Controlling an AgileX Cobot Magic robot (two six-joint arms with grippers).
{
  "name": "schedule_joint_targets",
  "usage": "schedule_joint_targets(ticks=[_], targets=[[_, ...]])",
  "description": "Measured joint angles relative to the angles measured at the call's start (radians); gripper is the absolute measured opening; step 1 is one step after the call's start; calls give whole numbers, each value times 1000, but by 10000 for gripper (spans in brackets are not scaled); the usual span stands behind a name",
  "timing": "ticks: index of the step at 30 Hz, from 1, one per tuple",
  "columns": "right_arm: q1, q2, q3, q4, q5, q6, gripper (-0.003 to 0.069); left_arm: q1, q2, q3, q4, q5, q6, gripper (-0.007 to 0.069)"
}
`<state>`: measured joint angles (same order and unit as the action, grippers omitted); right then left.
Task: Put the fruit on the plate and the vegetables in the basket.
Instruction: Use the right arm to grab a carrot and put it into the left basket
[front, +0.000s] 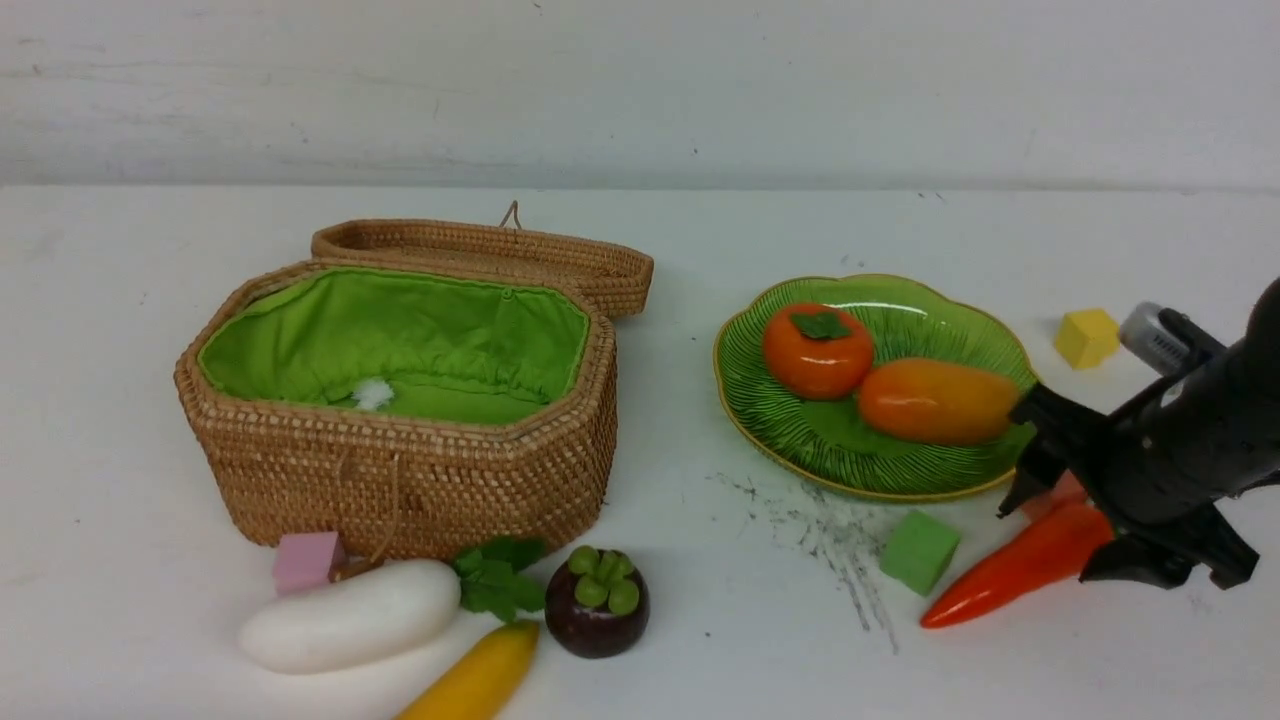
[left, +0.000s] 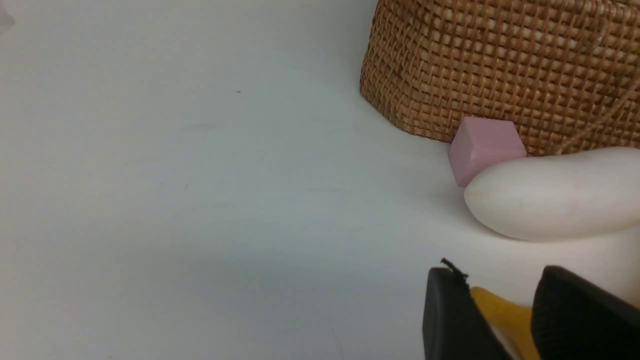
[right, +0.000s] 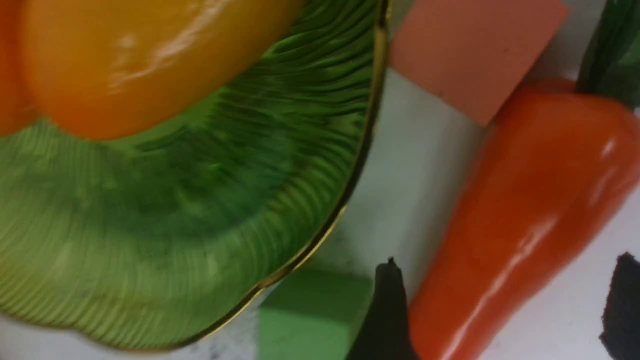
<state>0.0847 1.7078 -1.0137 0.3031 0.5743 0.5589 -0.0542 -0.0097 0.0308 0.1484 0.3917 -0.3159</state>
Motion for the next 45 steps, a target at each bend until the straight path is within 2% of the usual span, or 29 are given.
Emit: schedule_joint_targets(ticks=[5, 7, 8, 9, 10, 15, 18, 23, 26, 27, 29, 30, 31, 34, 35, 36, 37, 38, 39, 40, 42, 45], targets=[[0, 78, 0, -47, -21, -4, 528, 0, 0, 0, 0, 0, 0, 239], [0, 91, -2, -65, -22, -5, 472, 0, 0, 0, 0, 0, 0, 239], [0, 92, -2, -76, -17, -6, 409, 0, 0, 0, 0, 0, 0, 239], [0, 92, -2, -77, -16, -6, 399, 0, 0, 0, 0, 0, 0, 239], [0, 92, -2, -90, -13, -8, 338, 0, 0, 0, 0, 0, 0, 239], [1, 69, -1, -129, 44, -42, 340, 0, 0, 0, 0, 0, 0, 239], [1, -7, 1, -135, 76, -106, 340, 0, 0, 0, 0, 0, 0, 239], [1, -207, -6, -103, 40, -235, 340, 0, 0, 0, 0, 0, 0, 239], [1, -349, -59, 18, -19, -489, 340, 0, 0, 0, 0, 0, 0, 239], [1, -349, -59, 18, -21, -489, 340, 0, 0, 0, 0, 0, 0, 239], [1, -420, -154, 232, -31, -773, 340, 0, 0, 0, 0, 0, 0, 239], [1, -422, -162, 251, -31, -773, 340, 0, 0, 0, 0, 0, 0, 239], [1, -430, -209, 366, -17, -903, 340, 0, 0, 0, 0, 0, 0, 239], [34, -401, -319, 689, 50, -1175, 340, 0, 0, 0, 0, 0, 0, 239], [67, -379, -348, 777, 74, -1287, 340, 0, 0, 0, 0, 0, 0, 239], [74, -368, -359, 807, 77, -1325, 340, 0, 0, 0, 0, 0, 0, 239], [119, -328, -391, 887, 99, -1439, 340, 0, 0, 0, 0, 0, 0, 239], [136, -313, -402, 908, 101, -1458, 340, 0, 0, 0, 0, 0, 0, 239], [197, -254, -438, 962, 113, -1595, 340, 0, 0, 0, 0, 0, 0, 239], [239, -205, -466, 986, 116, -1664, 340, 0, 0, 0, 0, 0, 0, 239], [310, -104, -521, 1009, 116, -1748, 340, 0, 0, 0, 0, 0, 0, 239], [401, 73, -634, 1029, 95, -1796, 340, 0, 0, 0, 0, 0, 0, 239]])
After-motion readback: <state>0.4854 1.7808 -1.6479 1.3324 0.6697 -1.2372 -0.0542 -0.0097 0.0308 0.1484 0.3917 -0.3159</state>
